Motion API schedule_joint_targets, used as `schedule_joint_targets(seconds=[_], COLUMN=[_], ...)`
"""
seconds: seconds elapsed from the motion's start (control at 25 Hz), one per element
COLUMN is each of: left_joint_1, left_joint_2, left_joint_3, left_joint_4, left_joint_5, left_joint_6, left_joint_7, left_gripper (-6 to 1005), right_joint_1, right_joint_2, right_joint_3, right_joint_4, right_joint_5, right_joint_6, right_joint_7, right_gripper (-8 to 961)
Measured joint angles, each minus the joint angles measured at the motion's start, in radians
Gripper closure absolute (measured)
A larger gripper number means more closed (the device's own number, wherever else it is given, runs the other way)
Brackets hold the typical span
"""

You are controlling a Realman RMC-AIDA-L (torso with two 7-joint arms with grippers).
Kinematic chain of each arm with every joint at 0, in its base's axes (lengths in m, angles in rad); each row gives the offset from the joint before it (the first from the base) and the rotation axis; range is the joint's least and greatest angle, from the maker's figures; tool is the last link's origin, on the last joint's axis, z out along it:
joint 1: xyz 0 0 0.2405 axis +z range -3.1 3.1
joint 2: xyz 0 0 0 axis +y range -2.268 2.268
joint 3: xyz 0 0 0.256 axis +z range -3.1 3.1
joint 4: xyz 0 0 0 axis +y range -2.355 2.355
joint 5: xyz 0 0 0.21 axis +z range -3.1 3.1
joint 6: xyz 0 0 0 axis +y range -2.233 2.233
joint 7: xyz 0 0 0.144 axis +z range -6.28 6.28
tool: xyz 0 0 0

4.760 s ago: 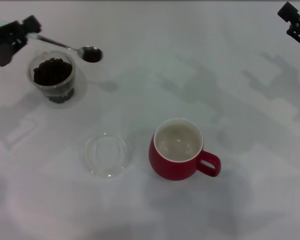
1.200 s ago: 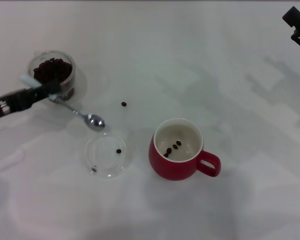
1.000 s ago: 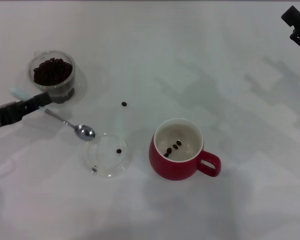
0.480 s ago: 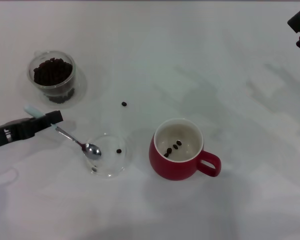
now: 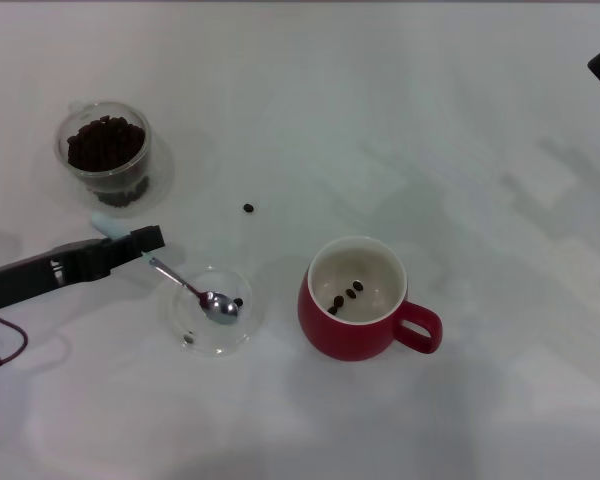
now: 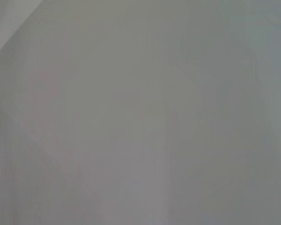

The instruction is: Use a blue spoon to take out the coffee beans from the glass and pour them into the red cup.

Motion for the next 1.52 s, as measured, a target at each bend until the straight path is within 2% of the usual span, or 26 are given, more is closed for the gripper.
schedule_joint_targets(seconds=[0.6, 0.8, 0.84, 0.88, 0.92, 1.04, 1.28, 1.52], left_joint_1=[-0.004, -0.004, -0.003, 0.001, 0.001, 0.006, 0.025, 0.061], left_joint_2=[-0.001, 0.009, 0.014, 0.029, 0.030, 0.044, 0.056, 0.084], left_joint_3=[0.000, 0.000, 0.000, 0.000, 0.000, 0.000, 0.000, 0.000], left_joint_4=[0.064, 0.065, 0.063, 0.057, 0.057, 0.054, 0.013, -0.020], left_joint_5=[0.034, 0.028, 0.023, 0.007, 0.006, 0.000, -0.007, -0.114], left_joint_6=[-0.085, -0.071, -0.066, -0.054, -0.053, -0.048, -0.039, 0.059], left_joint_7=[-0.018, -0.005, -0.001, -0.001, -0.002, -0.025, -0.057, 0.078], left_gripper=[833, 571, 523, 475, 427, 371, 257, 159], right_joint_1=[-0.001, -0.003, -0.004, -0.004, -0.005, -0.007, -0.015, -0.017], right_joint_2=[0.000, 0.001, 0.001, 0.001, 0.001, 0.002, 0.003, 0.003], right_joint_3=[-0.006, -0.006, -0.006, -0.006, -0.006, -0.006, -0.005, -0.003], right_joint_4=[-0.013, -0.021, -0.023, -0.024, -0.025, -0.027, -0.055, -0.064], right_joint_5=[-0.006, -0.007, -0.007, -0.007, -0.007, -0.008, -0.009, -0.007], right_joint_6=[0.010, 0.011, 0.011, 0.010, 0.010, 0.004, 0.007, -0.003], right_joint_7=[0.000, -0.005, -0.005, -0.006, -0.006, -0.006, -0.025, -0.033], right_gripper=[167, 167, 167, 167, 167, 167, 167, 167])
